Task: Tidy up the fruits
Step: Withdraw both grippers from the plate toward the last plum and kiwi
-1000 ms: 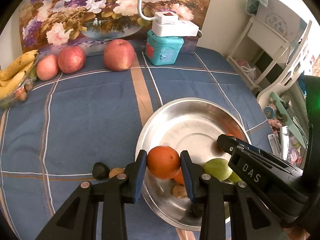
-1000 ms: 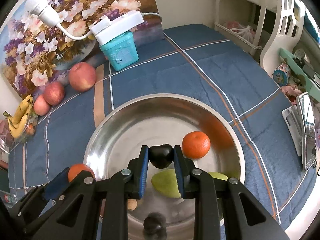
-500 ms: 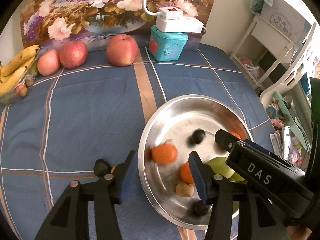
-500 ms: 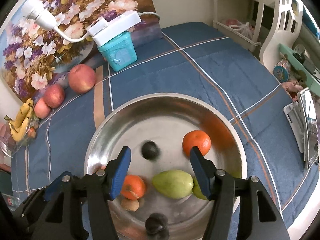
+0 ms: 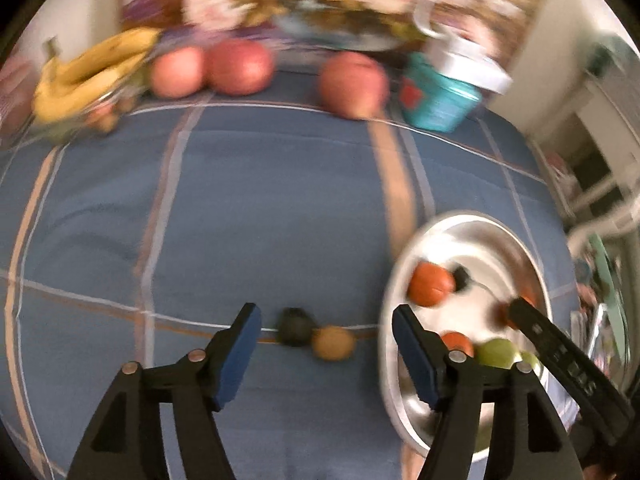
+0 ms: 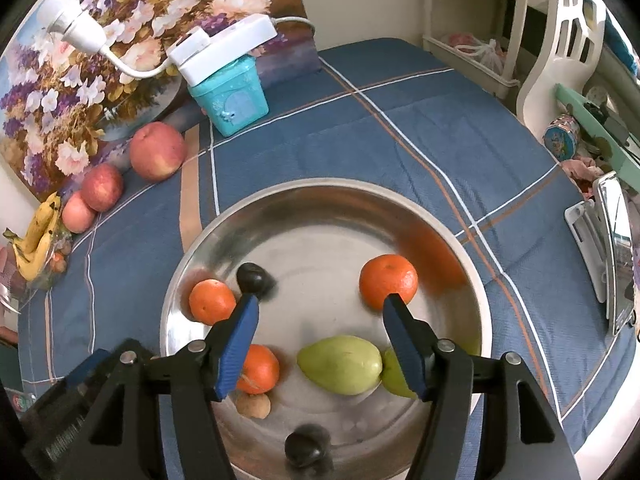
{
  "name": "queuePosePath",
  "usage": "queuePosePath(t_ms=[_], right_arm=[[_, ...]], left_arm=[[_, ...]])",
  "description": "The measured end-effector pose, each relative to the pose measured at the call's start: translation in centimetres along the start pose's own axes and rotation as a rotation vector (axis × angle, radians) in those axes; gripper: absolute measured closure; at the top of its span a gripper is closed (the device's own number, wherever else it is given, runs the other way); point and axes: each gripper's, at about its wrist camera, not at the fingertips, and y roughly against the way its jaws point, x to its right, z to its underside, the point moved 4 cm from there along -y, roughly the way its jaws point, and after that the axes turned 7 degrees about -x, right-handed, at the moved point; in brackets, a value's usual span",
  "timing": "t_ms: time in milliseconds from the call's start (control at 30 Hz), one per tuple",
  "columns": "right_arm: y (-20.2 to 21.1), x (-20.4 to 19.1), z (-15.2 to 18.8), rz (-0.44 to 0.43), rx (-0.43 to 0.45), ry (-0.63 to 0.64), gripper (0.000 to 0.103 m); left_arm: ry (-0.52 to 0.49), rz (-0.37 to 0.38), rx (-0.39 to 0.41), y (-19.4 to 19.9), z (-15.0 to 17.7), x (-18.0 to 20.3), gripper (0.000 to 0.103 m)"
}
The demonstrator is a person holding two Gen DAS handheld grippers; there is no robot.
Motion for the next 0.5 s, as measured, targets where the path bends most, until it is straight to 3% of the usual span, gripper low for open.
queuePosePath(t_ms=[133,200,267,500], right_arm=[[-0.1,-1.4,0.3,-0.007,-0.003,0.047,0.037],[0.0,-2.3,0.5,-0.02,0.005,0.068,0.028],[0.1,-3.1,0.5,-0.027,0.022,0.089,0.012],[0.2,-4.4,0.8,-0.035,0.034,0.112,0.006]], left_arm=[[0.107,-0.043,0.023,0.9,-0.6,-3.6,0.001],[0.155,-0.061,0.043,1.4,-0.8,-5.5,0.0],[0.186,-0.083,0.049,1.8,-1.0,-6.8,0.0],[0.236,-0.139,0.083,2.3,-1.2,-9.5,0.0]])
